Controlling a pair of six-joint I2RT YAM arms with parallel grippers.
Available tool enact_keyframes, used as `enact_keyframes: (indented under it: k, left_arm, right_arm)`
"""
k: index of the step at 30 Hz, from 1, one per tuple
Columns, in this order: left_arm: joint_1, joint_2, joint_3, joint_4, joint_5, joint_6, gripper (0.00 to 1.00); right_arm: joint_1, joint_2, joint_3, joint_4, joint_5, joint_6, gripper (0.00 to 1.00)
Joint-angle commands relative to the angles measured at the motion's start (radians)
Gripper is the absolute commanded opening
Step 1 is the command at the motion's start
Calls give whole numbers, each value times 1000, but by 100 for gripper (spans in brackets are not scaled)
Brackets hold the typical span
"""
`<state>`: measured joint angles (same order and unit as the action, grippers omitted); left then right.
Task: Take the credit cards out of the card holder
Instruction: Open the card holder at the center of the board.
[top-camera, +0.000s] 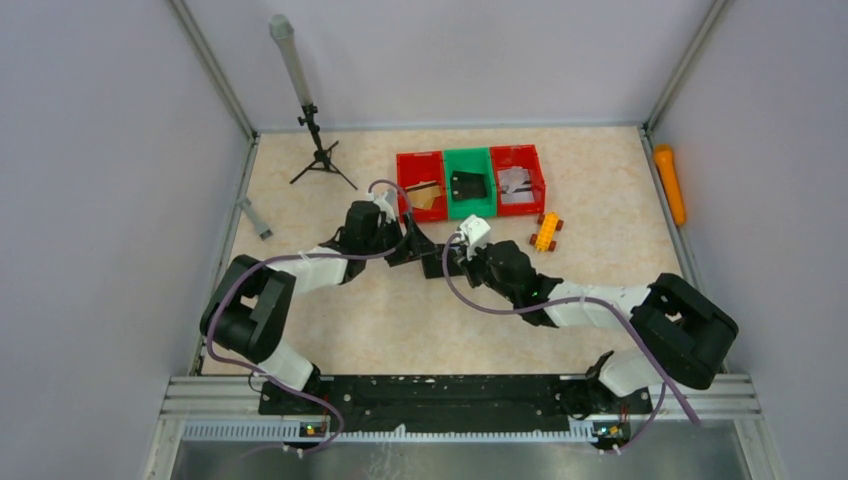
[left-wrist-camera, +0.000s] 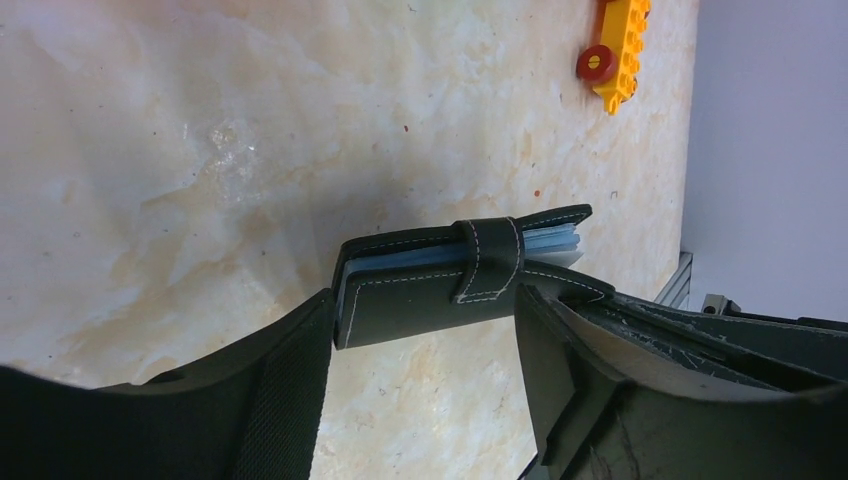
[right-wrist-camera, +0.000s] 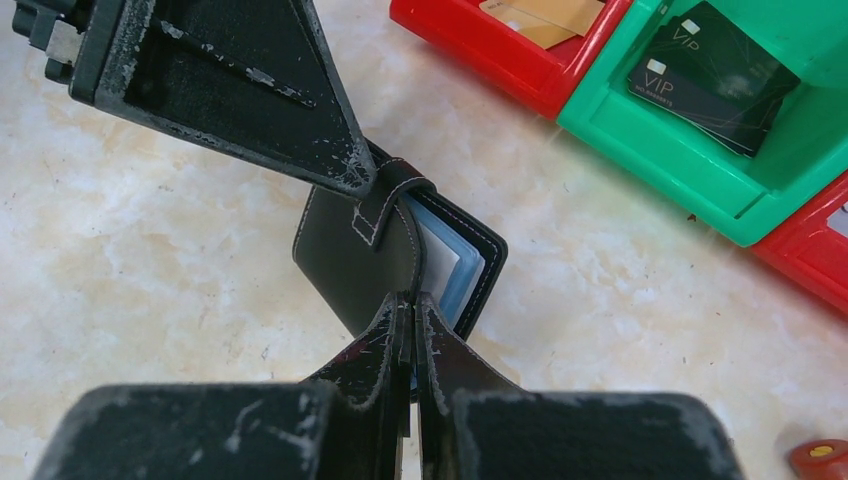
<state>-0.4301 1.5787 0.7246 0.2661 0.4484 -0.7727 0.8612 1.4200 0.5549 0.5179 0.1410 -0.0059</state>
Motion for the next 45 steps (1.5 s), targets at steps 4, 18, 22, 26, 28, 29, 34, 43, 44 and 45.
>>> enact_keyframes:
  k: [4,18,22,26,28,29,34,43,44,45]
  left_arm:
    - [21,-7,36,7,27,3,67]
    - [53,49,36,56,86,-42,59]
    - [54,53,36,57,87,-44,76]
    - [55,55,37,56,93,-49,80]
    - [54,60,36,69,108,-58,80]
    - [54,64,34,79,115,-65,80]
    - [54,81,31,110,146,-84,78]
    - [64,-12,23,-28,-17,-7,83]
    - [64,-26,23,-39,-32,0,85]
    - [64,-33,21,-46,-39,5,86]
  right_arm:
    - [21,-56,-12,68,33,-24,0]
    - [76,-74,-27,90,45,-81,0]
    - [105,-76,-34,102,52,-122,0]
    - [133,-69,-33,106,58,-155,0]
    - [149,-56,-26,102,66,-170,0]
    - [155,-48,-20,97,70,-176,0]
    - [203,-3,8,74,74,-224,0]
    - [253,101,94,-23,53,-274,0]
    - [255,114,104,-32,58,-276,3]
    - [257,130,114,-44,61,-276,10]
